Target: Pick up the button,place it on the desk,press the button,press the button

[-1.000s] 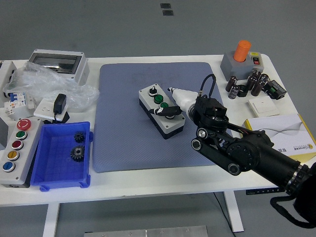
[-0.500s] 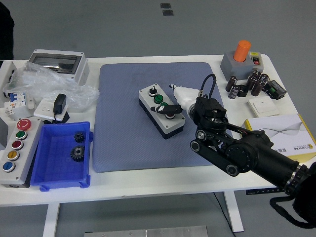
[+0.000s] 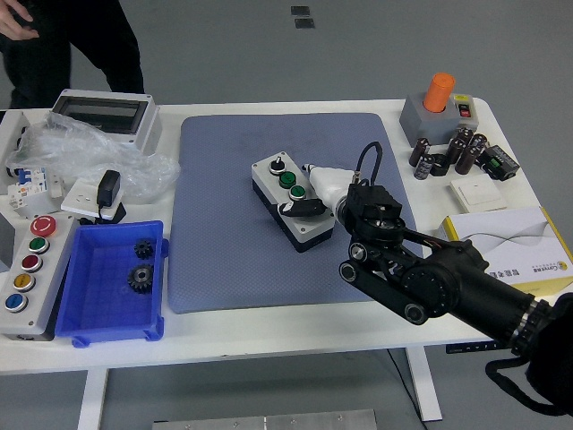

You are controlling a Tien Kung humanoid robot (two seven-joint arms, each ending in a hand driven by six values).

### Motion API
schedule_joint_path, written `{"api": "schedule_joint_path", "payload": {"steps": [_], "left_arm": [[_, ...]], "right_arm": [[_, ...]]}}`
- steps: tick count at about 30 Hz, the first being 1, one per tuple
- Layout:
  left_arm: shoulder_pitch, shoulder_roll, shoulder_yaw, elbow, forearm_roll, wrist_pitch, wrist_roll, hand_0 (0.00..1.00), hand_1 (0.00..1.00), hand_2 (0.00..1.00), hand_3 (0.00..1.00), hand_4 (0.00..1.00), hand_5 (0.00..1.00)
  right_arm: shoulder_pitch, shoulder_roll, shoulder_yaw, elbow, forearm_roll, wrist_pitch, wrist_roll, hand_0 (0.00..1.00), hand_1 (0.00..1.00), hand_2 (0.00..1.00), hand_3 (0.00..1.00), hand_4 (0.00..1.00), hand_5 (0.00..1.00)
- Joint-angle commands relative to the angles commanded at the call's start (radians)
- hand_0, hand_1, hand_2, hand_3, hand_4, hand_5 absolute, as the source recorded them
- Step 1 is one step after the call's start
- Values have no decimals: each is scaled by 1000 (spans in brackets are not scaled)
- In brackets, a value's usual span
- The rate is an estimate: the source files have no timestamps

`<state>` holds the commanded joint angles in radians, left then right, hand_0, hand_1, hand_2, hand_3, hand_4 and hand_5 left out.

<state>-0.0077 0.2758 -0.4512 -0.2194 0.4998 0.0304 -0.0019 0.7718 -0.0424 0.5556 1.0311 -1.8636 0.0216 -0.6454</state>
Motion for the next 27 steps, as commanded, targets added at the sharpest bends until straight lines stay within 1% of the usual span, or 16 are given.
{"api": "schedule_joint_path", "payload": {"steps": [2, 3, 8, 9, 14, 15, 20, 21, 26, 27], "left_arm": [[0, 0, 0, 0, 0, 0, -1, 596, 617, 586, 604, 544, 214], [0, 0, 0, 0, 0, 0, -2, 596, 616, 586, 605, 544, 206], [-1, 0, 0, 0, 0, 1, -4, 596, 616, 586, 605, 544, 206], [-1, 0, 1, 0, -1, 1, -4, 596, 615, 586, 604, 543, 200], [-1, 0, 3, 0, -3, 2, -6, 596, 615, 586, 604, 543, 200], [-1, 0, 3, 0, -2, 2, -6, 596, 615, 587, 605, 543, 198], [0, -1, 6, 0, -4, 3, -6, 596, 615, 587, 605, 543, 198], [1, -1, 7, 0, -5, 3, -6, 596, 617, 587, 605, 544, 199], [3, 0, 9, 0, -6, 3, -8, 596, 617, 587, 605, 544, 199], [3, 0, 9, 0, -7, 4, -8, 596, 620, 588, 606, 546, 198]], "right_arm": [[0, 1, -4, -2, -5, -7, 0, 503, 590, 687, 998, 998, 851], [0, 2, -5, -4, -7, -9, 0, 478, 587, 684, 998, 998, 849], [-1, 4, -18, -8, -15, -13, 0, 478, 587, 684, 998, 998, 849], [-2, 6, -21, -9, -18, -11, 0, 287, 533, 644, 998, 998, 676], [-2, 9, -30, -10, -37, -5, 0, 287, 533, 644, 998, 998, 676], [-2, 10, -31, -10, -42, -3, 0, 251, 507, 572, 871, 935, 550], [0, 12, -38, -2, -71, 8, 0, 251, 507, 572, 871, 935, 550], [0, 13, -40, -1, -75, 10, 0, 234, 490, 533, 754, 781, 383], [-1, 15, -47, -1, -87, 16, 0, 234, 490, 533, 754, 781, 383], [-1, 16, -49, -1, -88, 17, 0, 206, 462, 510, 675, 660, 283]]}}
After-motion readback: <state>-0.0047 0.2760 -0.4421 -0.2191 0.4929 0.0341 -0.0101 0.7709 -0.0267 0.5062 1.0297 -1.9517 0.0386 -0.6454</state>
